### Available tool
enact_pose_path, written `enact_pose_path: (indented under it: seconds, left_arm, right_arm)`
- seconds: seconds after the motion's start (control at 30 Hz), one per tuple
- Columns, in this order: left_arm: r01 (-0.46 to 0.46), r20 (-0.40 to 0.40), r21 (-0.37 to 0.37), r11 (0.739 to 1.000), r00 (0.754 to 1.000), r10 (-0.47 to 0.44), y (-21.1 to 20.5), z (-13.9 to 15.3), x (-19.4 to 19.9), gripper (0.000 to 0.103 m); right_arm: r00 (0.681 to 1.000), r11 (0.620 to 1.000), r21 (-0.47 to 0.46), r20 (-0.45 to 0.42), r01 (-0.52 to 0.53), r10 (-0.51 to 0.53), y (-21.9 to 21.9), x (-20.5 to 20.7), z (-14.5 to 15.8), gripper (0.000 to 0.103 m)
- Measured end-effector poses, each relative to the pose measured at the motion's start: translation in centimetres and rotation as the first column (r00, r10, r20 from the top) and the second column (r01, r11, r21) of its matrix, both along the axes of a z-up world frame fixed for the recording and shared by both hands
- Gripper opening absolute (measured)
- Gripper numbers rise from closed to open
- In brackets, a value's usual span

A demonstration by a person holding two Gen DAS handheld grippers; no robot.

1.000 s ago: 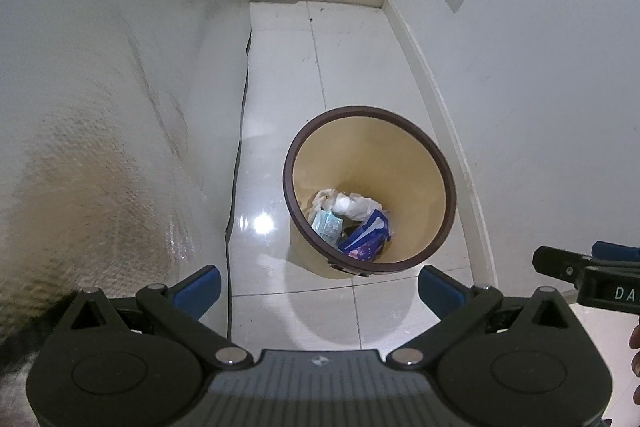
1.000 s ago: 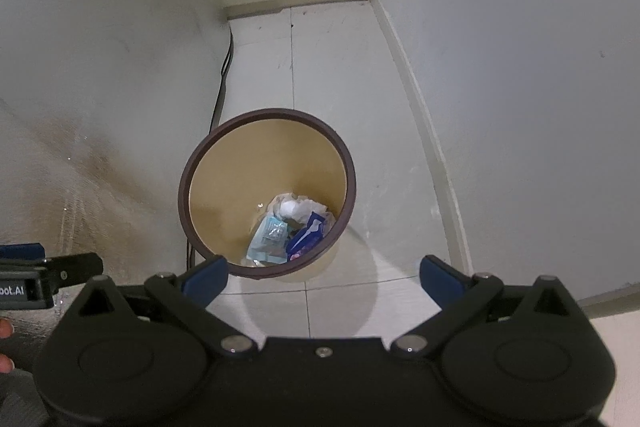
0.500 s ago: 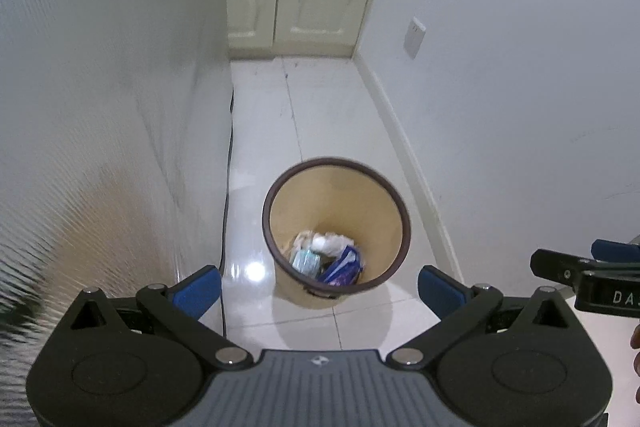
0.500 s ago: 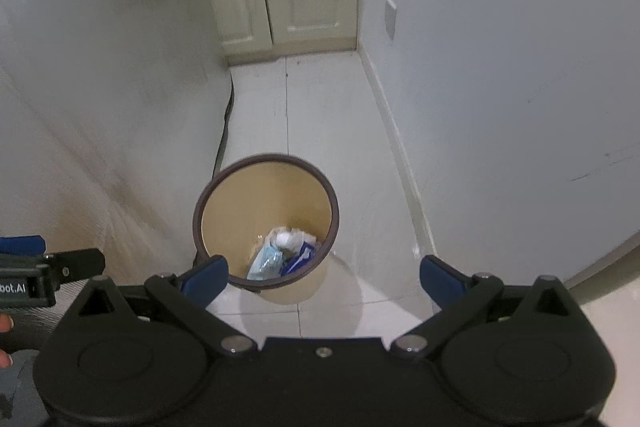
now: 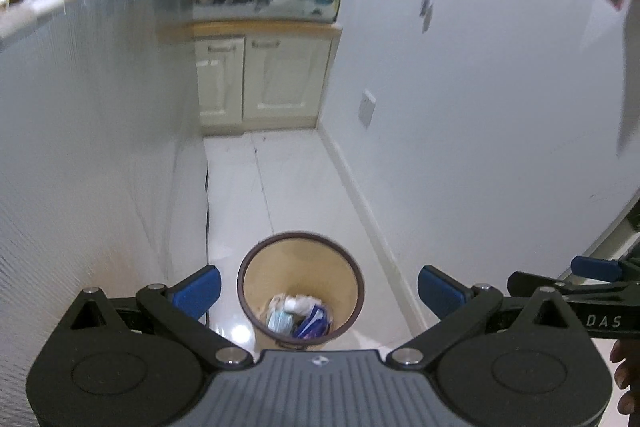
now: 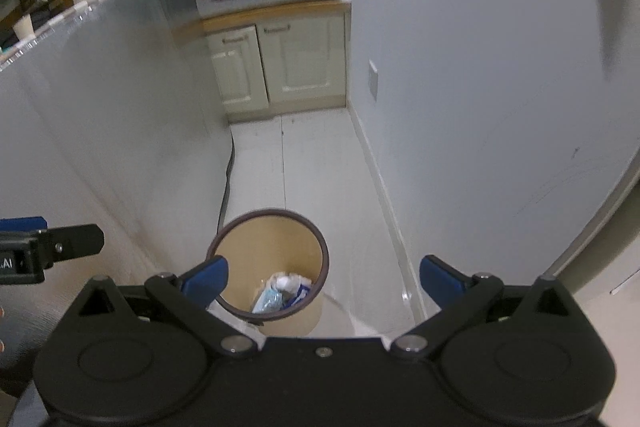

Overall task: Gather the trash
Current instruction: 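Raise both open tools from the bin and move back to the table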

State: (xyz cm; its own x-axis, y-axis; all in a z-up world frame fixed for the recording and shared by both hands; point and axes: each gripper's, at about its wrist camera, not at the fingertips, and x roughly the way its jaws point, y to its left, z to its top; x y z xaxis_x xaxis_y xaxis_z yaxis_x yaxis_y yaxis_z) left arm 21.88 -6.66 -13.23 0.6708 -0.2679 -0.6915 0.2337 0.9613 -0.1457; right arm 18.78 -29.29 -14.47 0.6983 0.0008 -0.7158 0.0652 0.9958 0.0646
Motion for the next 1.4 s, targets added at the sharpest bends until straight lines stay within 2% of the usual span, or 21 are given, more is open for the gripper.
enact_pose_path:
  seconds: [0.33,0.73,1.13,1.4]
  left_arm:
    - [0.004,0.14,-0.011,1.0,0.99,-0.002,0.2,6.4,-3.0,0.103]
    - [-0.069,0.291,-0.005,0.998,0.954,0.067,3.9,14.0,-4.8,0.103]
    - [-0.181,0.38,0.013,0.983,0.911,0.163,12.2,19.6,-4.7,0.103]
    - [-0.304,0.407,0.032,0.952,0.874,0.265,19.5,22.0,-4.4,0.103]
  right_arm:
    - [0.988,1.0,-0.004,0.152,0.005,-0.005,0.1,-2.6,6.7,0.103]
    - [0.954,0.998,-0.025,0.294,-0.054,0.059,2.8,-2.6,13.3,0.103]
    - [0.917,0.983,-0.019,0.358,-0.182,0.177,10.1,-0.6,17.7,0.103]
    - [0.885,0.96,0.008,0.389,-0.281,0.256,15.8,1.4,20.0,0.103]
